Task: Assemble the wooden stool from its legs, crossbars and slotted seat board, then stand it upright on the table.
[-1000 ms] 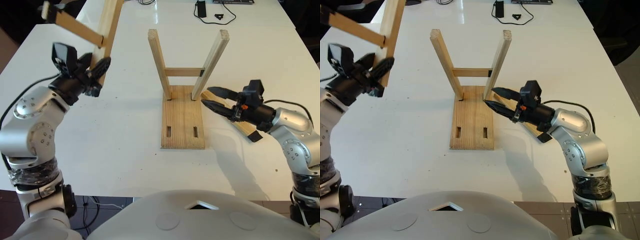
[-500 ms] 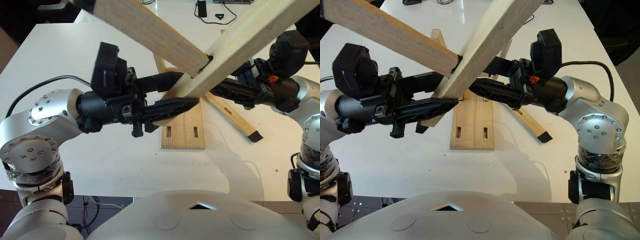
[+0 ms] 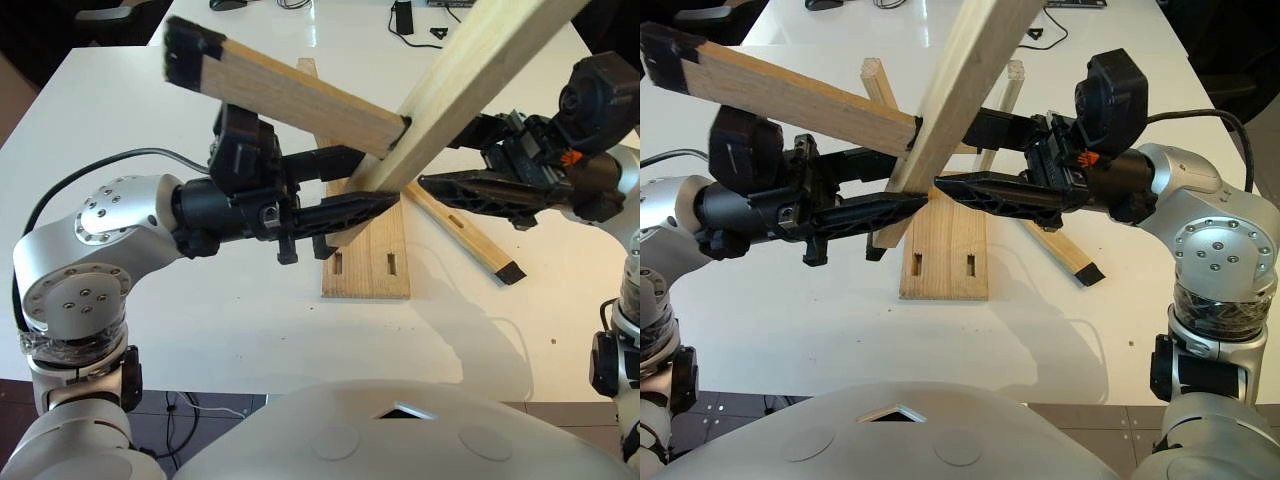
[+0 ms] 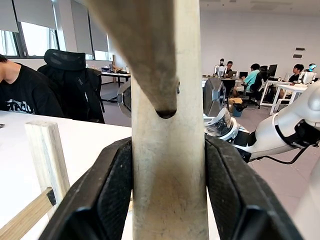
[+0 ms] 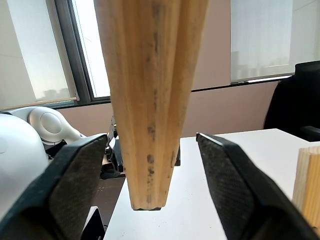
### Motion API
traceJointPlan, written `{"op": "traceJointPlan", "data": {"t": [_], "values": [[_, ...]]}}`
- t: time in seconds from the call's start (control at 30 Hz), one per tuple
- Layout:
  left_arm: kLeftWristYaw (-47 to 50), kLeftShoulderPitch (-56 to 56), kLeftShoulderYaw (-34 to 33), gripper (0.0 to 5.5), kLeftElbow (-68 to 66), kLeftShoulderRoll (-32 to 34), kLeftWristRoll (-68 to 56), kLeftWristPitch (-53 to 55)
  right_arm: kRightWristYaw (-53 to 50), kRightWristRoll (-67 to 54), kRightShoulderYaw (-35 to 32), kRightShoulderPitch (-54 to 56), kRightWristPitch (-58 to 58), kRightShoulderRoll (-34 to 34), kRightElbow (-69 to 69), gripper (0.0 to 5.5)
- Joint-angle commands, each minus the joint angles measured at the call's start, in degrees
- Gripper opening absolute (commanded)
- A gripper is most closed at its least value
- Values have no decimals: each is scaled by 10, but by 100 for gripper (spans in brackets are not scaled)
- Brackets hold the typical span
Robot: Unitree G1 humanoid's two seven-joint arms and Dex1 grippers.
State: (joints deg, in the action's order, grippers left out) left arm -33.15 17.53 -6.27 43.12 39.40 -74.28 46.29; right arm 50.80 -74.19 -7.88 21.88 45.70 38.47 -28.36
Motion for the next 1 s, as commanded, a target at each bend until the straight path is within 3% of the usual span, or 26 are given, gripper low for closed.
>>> {"op": "traceJointPlan", "data": {"t": [0.03, 0.2, 0.5, 0.83, 1.0], "values": [[-10, 2, 15, 200, 7, 5, 10, -5, 5, 19, 19, 16, -1, -4, -6, 329], [-14, 4, 33, 200, 5, 7, 27, -6, 22, 44, 35, 13, -6, -1, -14, 329], [-19, 1, 26, 200, -16, 11, 38, -13, 48, 67, 34, -2, -9, 7, -14, 203], [-48, -60, 51, 200, -70, 33, 171, -41, 16, 35, 2, 20, -5, -13, 17, 200], [-101, -127, 51, 309, -90, 53, 202, -63, 9, 31, -17, 29, 4, -13, 32, 199]]}}
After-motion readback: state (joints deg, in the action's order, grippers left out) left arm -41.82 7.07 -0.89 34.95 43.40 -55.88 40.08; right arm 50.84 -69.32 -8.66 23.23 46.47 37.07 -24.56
